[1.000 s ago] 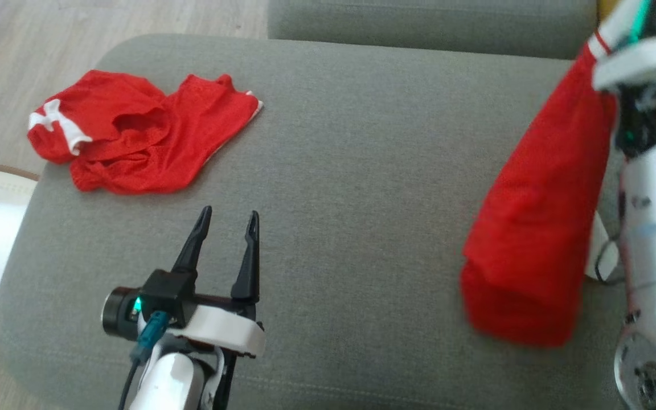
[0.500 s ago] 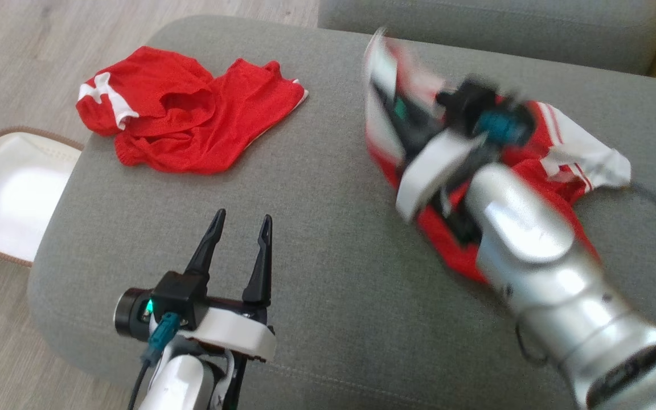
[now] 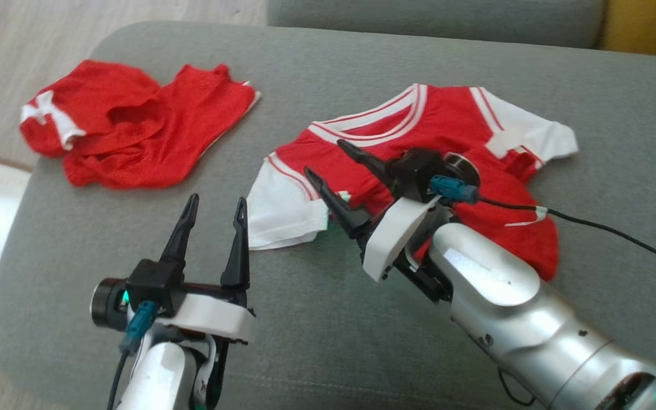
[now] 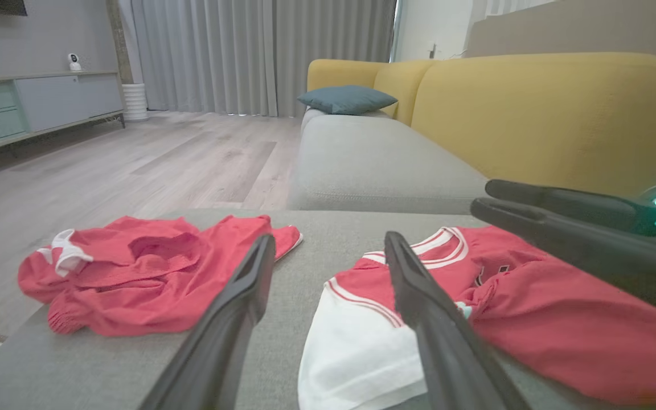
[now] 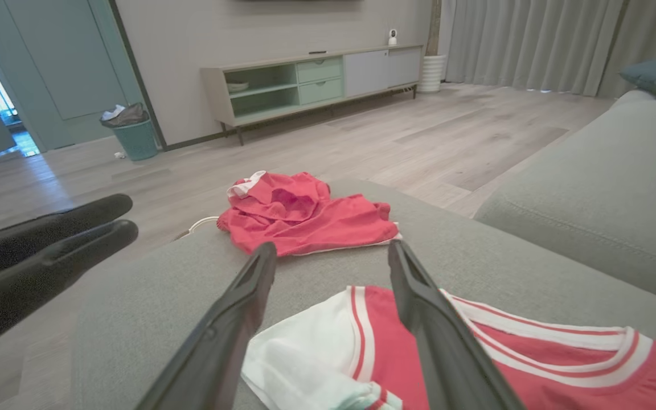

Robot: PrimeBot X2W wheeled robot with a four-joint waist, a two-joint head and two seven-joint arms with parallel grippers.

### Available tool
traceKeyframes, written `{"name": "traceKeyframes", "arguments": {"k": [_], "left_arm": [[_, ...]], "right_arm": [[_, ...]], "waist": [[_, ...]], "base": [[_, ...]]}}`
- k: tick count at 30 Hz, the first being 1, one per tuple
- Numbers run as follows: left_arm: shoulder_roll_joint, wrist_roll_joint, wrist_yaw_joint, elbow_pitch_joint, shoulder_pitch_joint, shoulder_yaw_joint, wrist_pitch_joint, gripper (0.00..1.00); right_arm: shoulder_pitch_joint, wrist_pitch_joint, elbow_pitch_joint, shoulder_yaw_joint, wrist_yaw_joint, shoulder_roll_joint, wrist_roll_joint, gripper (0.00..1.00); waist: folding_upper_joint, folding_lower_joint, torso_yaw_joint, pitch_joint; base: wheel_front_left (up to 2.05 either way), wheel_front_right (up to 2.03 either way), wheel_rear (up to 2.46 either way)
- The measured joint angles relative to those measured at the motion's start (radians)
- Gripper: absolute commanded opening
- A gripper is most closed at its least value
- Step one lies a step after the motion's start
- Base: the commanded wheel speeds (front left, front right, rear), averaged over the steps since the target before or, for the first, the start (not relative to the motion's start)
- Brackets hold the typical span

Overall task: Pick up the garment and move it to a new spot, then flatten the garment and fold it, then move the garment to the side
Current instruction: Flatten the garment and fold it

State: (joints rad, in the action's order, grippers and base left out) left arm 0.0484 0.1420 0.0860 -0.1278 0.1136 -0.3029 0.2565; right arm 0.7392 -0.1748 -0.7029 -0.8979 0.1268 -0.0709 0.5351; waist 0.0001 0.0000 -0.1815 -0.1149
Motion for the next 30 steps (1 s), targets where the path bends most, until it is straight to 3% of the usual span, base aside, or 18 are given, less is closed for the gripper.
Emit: {"name": "traceKeyframes", "arguments": {"k": [7, 12, 18, 26, 30], "left_arm": [[0.000, 0.000, -0.007, 0.004, -0.002, 0.013, 0.000, 1.00], [0.000, 0.001, -0.005, 0.015, -0.012, 0.023, 0.000, 1.00], [0.000, 0.001, -0.001, 0.030, -0.012, 0.018, 0.000, 1.00], [0.000, 0.001, 0.002, 0.037, -0.014, -0.003, 0.000, 1.00], [0.000, 0.001, 0.002, 0.039, -0.040, -0.008, 0.000, 1.00]], "right_arm": [[0.001, -0.021, -0.019, 0.095, 0.000, 0.000, -0.053, 1.00], [0.000, -0.035, -0.048, 0.225, 0.000, 0.000, -0.147, 1.00], [-0.071, -0.056, -0.042, 0.450, 0.000, -0.003, -0.296, 1.00], [-0.352, -0.075, 0.198, 0.748, 0.000, -0.002, -0.418, 1.00], [-0.508, -0.076, 0.309, 0.822, 0.000, 0.005, -0.425, 1.00]], "waist": [[0.0000, 0.0000, 0.065, 0.025], [0.0000, 0.0000, 0.114, 0.055], [0.0000, 0.0000, 0.145, 0.087], [0.0000, 0.0000, 0.167, 0.100], [0.0000, 0.0000, 0.182, 0.096]], "base": [[0.00, 0.00, 0.00], [0.00, 0.00, 0.00], [0.00, 0.00, 0.00], [0.00, 0.00, 0.00], [0.00, 0.00, 0.00]]}}
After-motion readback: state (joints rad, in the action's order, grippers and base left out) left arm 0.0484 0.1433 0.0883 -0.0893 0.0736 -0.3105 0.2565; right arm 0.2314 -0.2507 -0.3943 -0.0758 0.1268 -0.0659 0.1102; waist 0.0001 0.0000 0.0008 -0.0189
